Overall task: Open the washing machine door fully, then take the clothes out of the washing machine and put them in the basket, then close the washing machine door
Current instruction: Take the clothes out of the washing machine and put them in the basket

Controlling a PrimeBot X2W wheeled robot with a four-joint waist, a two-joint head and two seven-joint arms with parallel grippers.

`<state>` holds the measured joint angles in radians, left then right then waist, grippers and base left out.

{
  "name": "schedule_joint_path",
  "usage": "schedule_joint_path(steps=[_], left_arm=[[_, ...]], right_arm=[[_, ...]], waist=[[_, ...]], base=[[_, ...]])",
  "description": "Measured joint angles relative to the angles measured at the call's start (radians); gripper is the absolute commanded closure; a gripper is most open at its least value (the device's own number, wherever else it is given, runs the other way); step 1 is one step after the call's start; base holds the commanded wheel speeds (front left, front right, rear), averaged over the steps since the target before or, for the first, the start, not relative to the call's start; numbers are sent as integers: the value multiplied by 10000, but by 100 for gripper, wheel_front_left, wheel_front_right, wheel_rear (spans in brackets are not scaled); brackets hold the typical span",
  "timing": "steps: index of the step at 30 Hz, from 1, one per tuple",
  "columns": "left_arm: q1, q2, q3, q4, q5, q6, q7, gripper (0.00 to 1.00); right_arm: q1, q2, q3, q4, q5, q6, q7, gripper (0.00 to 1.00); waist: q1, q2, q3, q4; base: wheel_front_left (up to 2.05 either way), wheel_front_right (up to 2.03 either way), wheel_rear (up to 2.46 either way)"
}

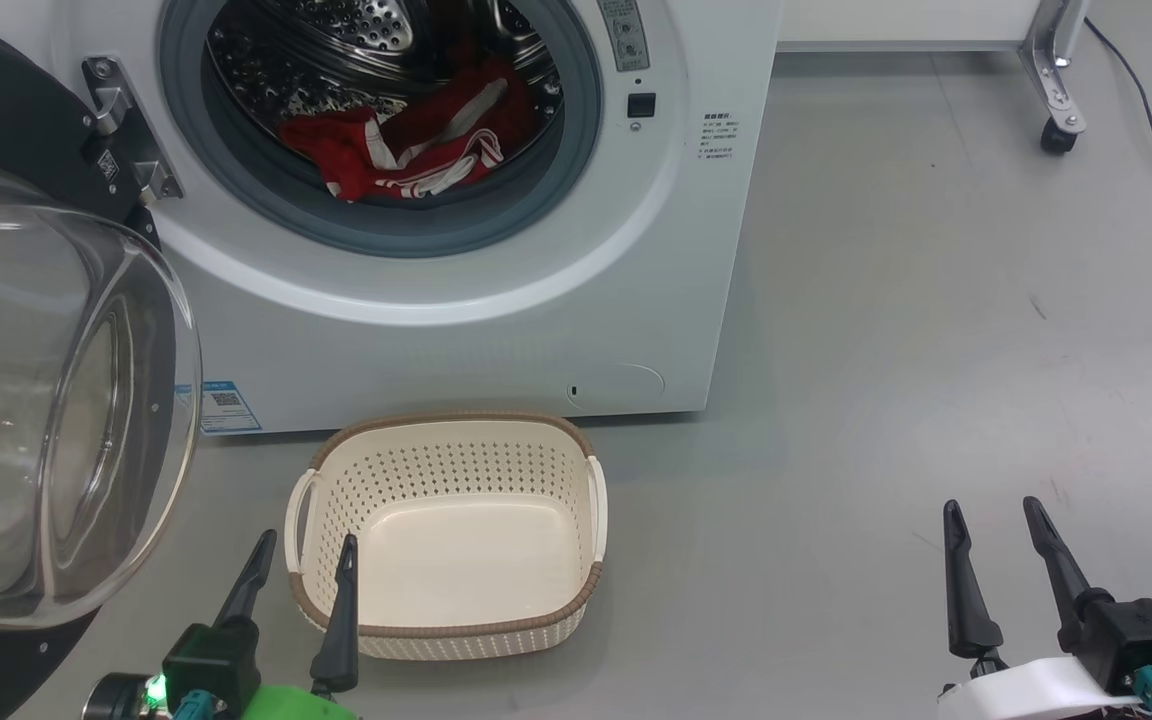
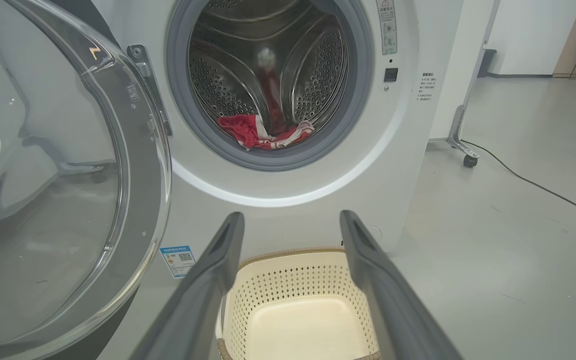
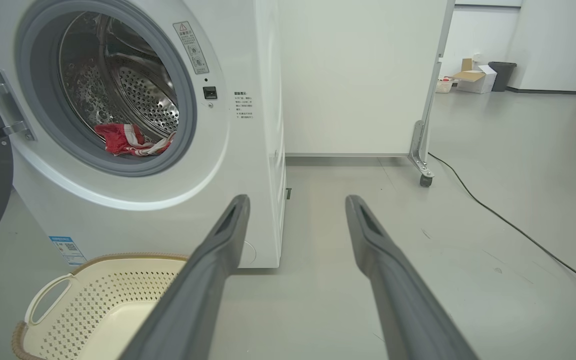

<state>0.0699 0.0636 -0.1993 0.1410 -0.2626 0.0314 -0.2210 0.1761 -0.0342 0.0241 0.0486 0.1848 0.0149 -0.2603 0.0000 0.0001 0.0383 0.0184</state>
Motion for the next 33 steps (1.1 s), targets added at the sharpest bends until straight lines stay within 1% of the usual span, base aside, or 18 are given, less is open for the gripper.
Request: schedule_joint_path(steps=[11,17,33], left_arm=[[12,-25,-84,-159,2,6,2,0],[14,-36,-119,-163,23,86,44,0],[24,-44,-176,-211,69,161,42,0]], right_arm=[[1,0,15,-42,17,-2,0,0],[1,0,19,-52,44,-2,0,0],[2,0,35,-48,73,-2,0,0]], waist=[[0,0,32,35],[0,0,45,45],[0,0,-4,40]], base=[[2,-2,0],[26,-26,0],[71,-71,0]])
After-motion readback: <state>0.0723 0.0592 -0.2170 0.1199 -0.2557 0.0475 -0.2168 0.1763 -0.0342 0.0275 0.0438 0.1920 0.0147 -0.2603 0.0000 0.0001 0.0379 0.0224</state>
